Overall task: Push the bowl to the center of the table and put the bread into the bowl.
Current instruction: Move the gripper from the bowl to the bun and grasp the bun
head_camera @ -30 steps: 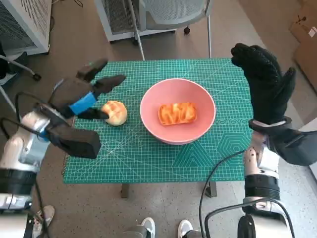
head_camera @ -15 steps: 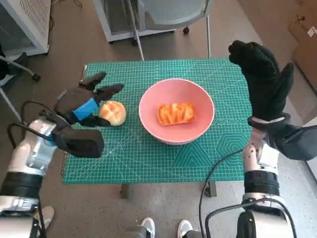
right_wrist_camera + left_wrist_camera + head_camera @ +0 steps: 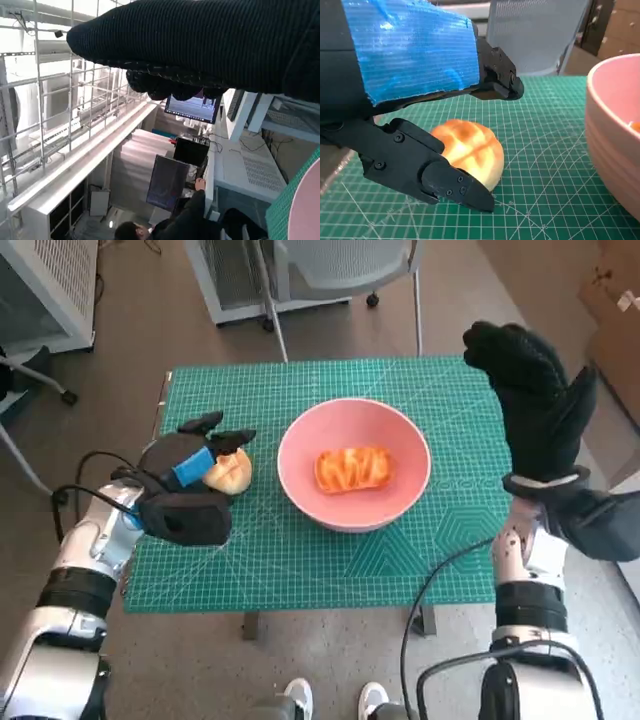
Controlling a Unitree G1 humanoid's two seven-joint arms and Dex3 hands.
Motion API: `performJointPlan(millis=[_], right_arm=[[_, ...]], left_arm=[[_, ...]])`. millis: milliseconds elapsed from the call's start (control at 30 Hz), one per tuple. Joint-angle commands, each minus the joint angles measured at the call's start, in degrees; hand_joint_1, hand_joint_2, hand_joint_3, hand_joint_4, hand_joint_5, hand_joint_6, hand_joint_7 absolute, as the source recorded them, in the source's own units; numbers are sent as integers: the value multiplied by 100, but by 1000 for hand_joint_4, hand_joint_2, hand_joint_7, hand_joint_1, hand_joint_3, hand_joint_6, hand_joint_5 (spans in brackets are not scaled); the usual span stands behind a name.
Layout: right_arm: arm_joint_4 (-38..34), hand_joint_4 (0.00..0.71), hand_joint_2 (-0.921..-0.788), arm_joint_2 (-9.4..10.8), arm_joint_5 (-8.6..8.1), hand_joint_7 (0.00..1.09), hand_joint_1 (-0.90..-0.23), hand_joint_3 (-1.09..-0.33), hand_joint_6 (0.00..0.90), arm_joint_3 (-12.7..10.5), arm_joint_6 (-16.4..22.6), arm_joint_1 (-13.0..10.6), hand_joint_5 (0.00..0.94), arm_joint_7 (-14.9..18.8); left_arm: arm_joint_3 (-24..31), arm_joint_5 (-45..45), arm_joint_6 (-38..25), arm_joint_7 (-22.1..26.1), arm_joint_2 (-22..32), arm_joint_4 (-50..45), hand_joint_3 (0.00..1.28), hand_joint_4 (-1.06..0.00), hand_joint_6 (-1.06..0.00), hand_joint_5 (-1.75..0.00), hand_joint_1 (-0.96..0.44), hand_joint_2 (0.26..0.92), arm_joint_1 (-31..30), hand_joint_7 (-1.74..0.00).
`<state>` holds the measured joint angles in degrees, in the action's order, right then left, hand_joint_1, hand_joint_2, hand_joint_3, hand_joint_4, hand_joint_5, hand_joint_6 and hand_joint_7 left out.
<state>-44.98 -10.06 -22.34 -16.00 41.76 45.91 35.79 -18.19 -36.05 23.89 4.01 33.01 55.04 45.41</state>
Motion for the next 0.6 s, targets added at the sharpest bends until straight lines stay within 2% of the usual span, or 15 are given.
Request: performJointPlan(millis=[33, 233, 600], right_arm=[[-49, 264, -921, -75, 26, 10, -627, -609, 381, -23, 0, -63, 4, 5], [4, 263, -921, -101, 61, 8, -626, -610, 378, -11, 42, -101, 3, -39], [52, 254, -921, -159, 145, 1, -611, -625, 358, 15, 101, -132, 0, -117]], left_arm=[[-145, -41, 34, -146, -181, 518, 0, -115, -344, 0, -429, 812, 303, 0], [-264, -9, -69, -182, -400, 1016, 1, -110, -324, 0, -380, 798, 531, 0], [-652, -262, -417, -357, -597, 1523, 3, -125, -317, -8, -55, 788, 796, -5]])
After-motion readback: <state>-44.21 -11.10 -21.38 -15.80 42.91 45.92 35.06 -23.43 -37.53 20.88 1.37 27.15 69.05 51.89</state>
